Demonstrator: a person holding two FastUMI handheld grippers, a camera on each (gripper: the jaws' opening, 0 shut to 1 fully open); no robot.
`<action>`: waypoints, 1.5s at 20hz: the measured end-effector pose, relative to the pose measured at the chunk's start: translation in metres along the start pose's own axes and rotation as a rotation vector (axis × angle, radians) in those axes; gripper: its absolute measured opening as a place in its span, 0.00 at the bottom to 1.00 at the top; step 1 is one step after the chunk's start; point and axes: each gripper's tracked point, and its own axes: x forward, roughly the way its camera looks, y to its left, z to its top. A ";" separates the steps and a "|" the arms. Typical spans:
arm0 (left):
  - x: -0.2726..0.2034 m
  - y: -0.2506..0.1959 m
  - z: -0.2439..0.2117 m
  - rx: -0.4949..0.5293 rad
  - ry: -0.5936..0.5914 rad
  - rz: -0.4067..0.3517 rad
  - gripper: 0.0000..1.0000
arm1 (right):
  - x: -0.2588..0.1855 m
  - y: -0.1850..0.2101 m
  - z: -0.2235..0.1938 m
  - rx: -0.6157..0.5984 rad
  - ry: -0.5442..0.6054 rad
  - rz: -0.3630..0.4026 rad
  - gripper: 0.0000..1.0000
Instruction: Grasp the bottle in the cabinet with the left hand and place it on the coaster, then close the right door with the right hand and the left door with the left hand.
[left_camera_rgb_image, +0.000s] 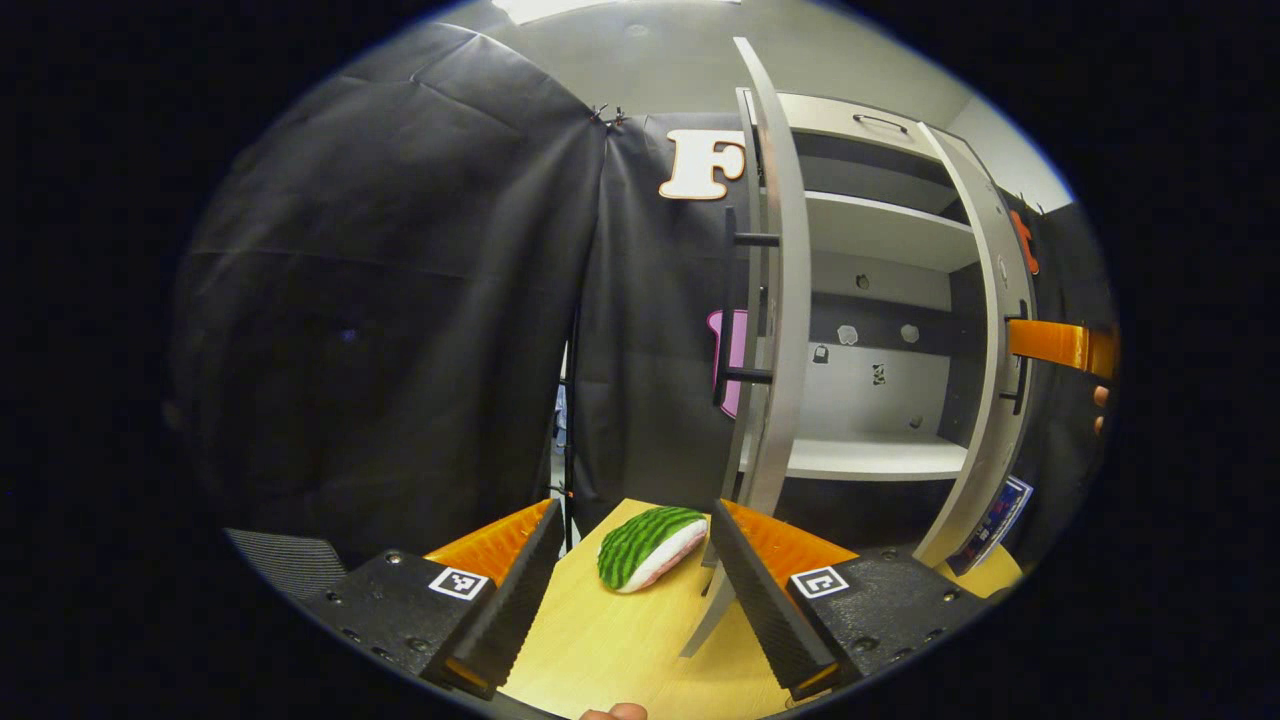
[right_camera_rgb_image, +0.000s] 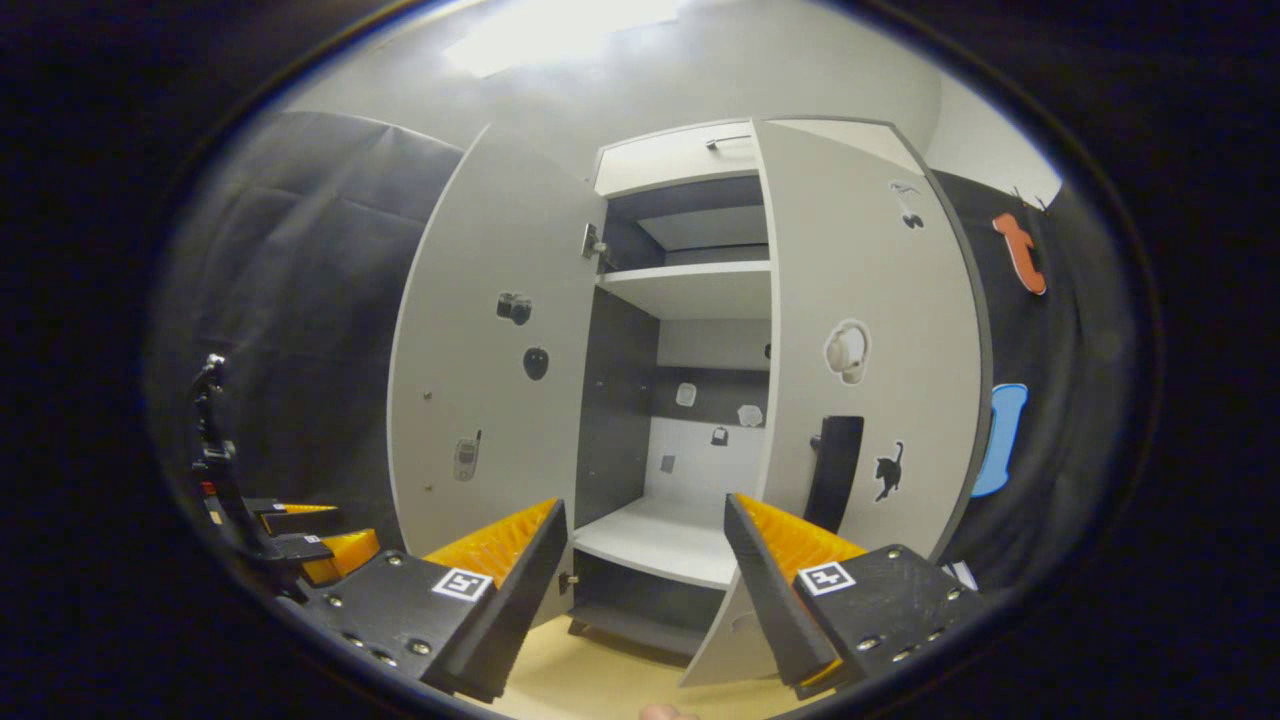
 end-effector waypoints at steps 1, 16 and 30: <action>0.002 0.001 -0.001 -0.004 0.003 -0.007 0.94 | -0.002 0.001 -0.001 -0.003 0.006 -0.008 0.92; 0.022 -0.017 -0.010 0.073 0.037 -0.133 0.94 | -0.055 0.002 -0.017 -0.183 0.033 -0.138 0.96; 0.030 -0.029 -0.007 0.038 0.047 -0.197 0.90 | -0.076 -0.003 -0.023 -0.134 0.037 -0.162 0.96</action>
